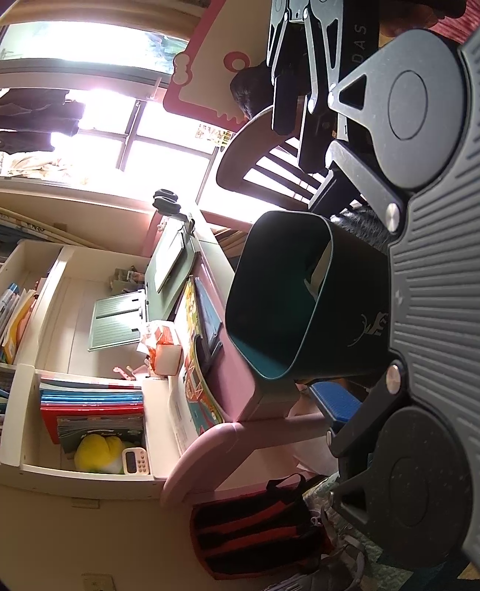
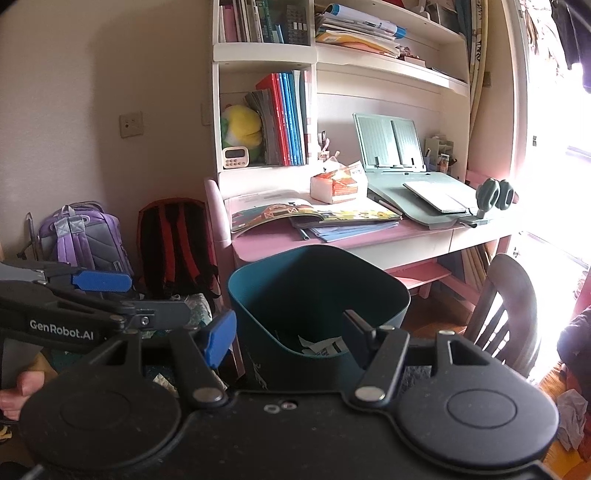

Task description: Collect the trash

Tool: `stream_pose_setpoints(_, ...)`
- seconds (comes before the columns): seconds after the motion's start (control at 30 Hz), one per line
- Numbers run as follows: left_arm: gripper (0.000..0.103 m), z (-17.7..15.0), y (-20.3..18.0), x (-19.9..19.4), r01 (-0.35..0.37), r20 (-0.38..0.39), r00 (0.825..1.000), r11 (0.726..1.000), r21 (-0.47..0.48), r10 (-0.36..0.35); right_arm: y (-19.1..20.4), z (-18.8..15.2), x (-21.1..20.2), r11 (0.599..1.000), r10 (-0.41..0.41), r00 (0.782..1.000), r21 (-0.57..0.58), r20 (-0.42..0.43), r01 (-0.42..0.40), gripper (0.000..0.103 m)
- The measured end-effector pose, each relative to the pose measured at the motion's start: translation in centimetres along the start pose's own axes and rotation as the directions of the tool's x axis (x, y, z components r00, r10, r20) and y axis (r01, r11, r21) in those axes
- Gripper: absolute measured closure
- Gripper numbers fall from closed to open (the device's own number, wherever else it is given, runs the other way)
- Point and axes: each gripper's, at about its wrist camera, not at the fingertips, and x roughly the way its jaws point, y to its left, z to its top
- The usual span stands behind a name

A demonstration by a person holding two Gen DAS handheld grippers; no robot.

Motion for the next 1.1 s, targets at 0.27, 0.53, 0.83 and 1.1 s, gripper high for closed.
stream_pose_setpoints(0.27, 0.005, -0.2, -0.1, 0.1, 0.001, 0.006, 1.0, 1.0, 0.005, -0.001, 0.0, -0.1, -0.1, 1.0, 0.003, 1.0, 0.006, 0.0, -0.003, 0.04)
stream_pose_setpoints(0.53, 0.005, -0.6, -0.3, -0.2, 0.019, 0.031, 0.999, 1.0, 0.02, -0.02, -0.4, -0.3, -0.3, 1.0, 0.008, 1.0, 0.023, 0.001, -0.008, 0.04)
stream_pose_setpoints(0.83, 0.0, -1.0, -1.3, -0.3, 0.028, 0.035, 0.999, 0.998, 0.054, -0.03, -0.7, -1.0, -0.4, 0.999, -0.008, 1.0, 0.043, -0.006, 0.008, 0.04)
stream_pose_setpoints(1.1, 0.0, -1.1, -1.6, -0.3, 0.013, 0.041, 0.999, 0.998, 0.06, -0.016, -1.0, -1.0, -1.3, 0.999, -0.007, 1.0, 0.047, 0.007, 0.007, 0.04)
